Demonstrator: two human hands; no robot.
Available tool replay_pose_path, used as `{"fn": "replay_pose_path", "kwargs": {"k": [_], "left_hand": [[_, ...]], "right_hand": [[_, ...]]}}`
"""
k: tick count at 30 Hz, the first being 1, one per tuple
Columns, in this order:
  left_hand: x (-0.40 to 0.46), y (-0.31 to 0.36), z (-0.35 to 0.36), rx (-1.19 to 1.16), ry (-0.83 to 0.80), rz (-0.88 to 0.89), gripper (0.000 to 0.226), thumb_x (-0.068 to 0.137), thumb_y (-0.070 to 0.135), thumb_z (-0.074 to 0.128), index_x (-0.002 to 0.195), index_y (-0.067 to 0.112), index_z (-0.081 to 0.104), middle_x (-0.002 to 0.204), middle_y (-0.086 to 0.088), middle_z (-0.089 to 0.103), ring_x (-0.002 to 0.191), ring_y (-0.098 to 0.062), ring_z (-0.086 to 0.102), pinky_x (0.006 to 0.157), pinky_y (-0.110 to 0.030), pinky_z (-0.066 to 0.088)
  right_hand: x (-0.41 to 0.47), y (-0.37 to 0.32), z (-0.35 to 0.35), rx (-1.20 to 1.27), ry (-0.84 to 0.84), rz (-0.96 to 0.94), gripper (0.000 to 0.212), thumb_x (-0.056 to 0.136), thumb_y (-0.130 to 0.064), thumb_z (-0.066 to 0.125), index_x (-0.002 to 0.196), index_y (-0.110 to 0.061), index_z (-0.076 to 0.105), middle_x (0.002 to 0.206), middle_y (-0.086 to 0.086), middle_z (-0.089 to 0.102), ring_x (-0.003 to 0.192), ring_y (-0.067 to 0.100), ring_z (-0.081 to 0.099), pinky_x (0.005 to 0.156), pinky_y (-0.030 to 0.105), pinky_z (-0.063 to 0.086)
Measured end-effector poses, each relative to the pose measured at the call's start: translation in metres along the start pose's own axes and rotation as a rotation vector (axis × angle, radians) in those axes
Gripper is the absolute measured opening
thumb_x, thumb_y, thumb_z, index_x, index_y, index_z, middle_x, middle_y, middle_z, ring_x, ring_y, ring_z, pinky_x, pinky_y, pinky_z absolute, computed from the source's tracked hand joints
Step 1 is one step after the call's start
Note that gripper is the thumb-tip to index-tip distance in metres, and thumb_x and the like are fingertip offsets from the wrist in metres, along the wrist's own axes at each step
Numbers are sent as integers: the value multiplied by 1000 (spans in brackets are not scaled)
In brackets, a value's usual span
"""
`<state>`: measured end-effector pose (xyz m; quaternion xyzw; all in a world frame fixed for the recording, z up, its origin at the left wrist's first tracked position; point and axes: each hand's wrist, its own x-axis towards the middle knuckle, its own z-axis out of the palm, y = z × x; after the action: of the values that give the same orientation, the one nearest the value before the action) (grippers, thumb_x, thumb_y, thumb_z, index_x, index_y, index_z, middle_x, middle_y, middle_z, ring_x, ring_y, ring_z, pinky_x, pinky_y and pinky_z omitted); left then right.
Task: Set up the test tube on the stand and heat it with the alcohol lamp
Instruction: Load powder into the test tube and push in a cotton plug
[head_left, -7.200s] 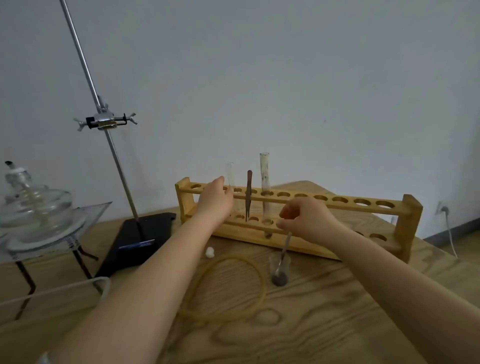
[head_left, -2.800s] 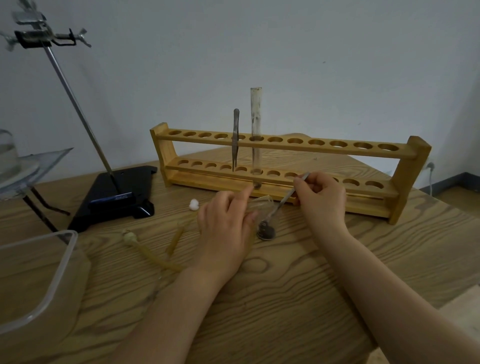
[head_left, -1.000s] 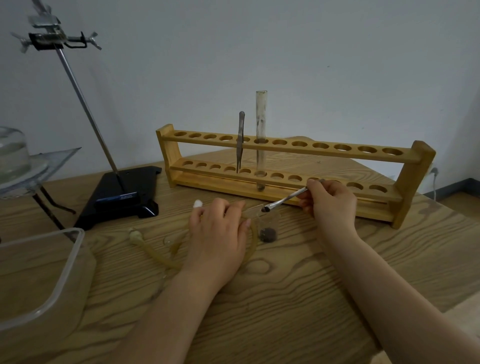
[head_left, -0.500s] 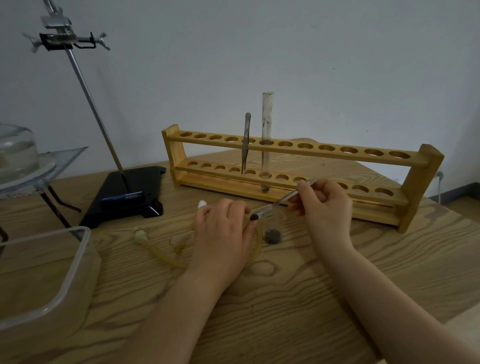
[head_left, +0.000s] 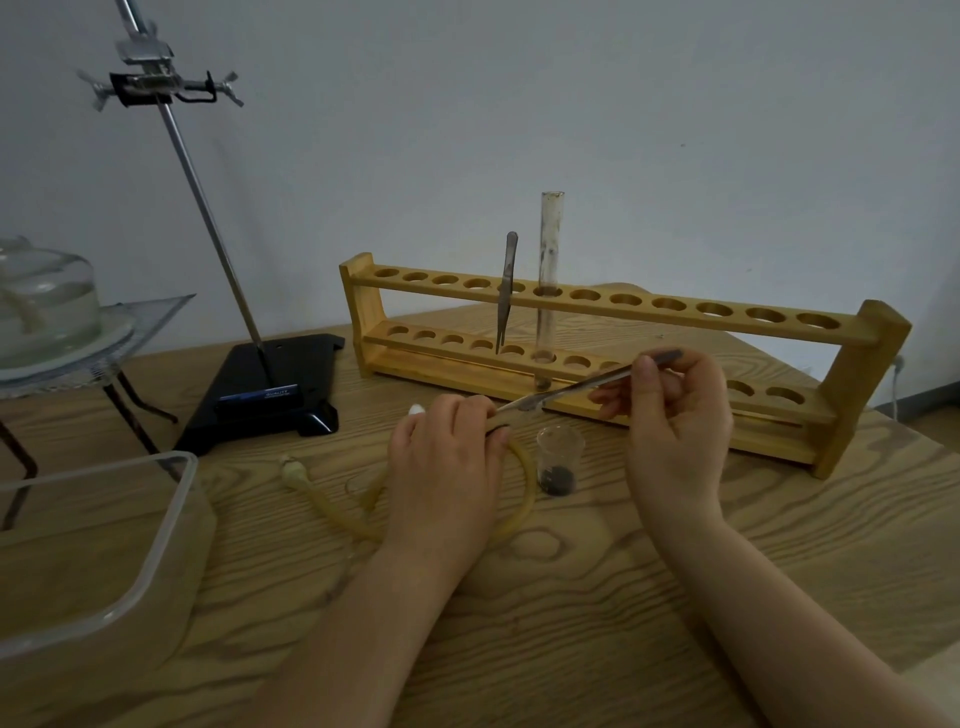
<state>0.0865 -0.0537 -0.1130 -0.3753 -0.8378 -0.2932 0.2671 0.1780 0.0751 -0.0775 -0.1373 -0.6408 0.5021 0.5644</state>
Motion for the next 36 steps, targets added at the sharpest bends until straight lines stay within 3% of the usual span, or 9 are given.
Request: {"fn": "replay_pose_path", "kwargs": {"k": [4,9,14,22,31,36], "left_hand": [[1,-1,1,-17,12,-30,23,92,35,39,102,21,54,97,6,51,85,-10,46,80,-33,41],[1,-1,1,-5,12,-30,23,92,34,39,101,20,54,96,6,50,85,-12,48,80,-30,38],[0,-1,0,-6,15,-32,25,91,34,40,102,18,56,97,2,53,85,-14,50,78,-29,36],[0,-2,1,-4,9,-30,22,90,34,43,101,19,56,96,4,53,84,-12,49,77,-29,37],[-1,-1,-1,-14,3,-31,24,91,34,41,104,19,55,99,4,53,86,-12,49,79,-30,38],[-1,-1,-1,-25,15,-28,24,92,34,41,104,19,55,98,4,52,86,-9,44,80,-31,39]], "right_hand": [[3,3,-2,-17,54,-20,19,99,-11,42,87,-26,45,65,-5,64,60,9,63,56,22,53],[5,5,-4,-66,79,21,20,99,-14,41,88,-30,43,74,-4,60,64,8,63,57,18,51],[3,9,-4,-170,-25,4,11,97,-18,46,94,-27,51,78,-1,60,71,13,61,61,20,51],[-2,17,-2,-285,-177,7,8,95,-20,51,92,-21,58,73,-7,59,65,1,56,58,10,46],[-4,20,1,-345,-230,59,9,95,-21,51,90,-24,58,73,-7,59,65,4,57,56,7,44],[-3,22,0,-388,-233,98,11,95,-26,50,90,-25,59,73,-8,60,64,5,54,53,11,39]]}}
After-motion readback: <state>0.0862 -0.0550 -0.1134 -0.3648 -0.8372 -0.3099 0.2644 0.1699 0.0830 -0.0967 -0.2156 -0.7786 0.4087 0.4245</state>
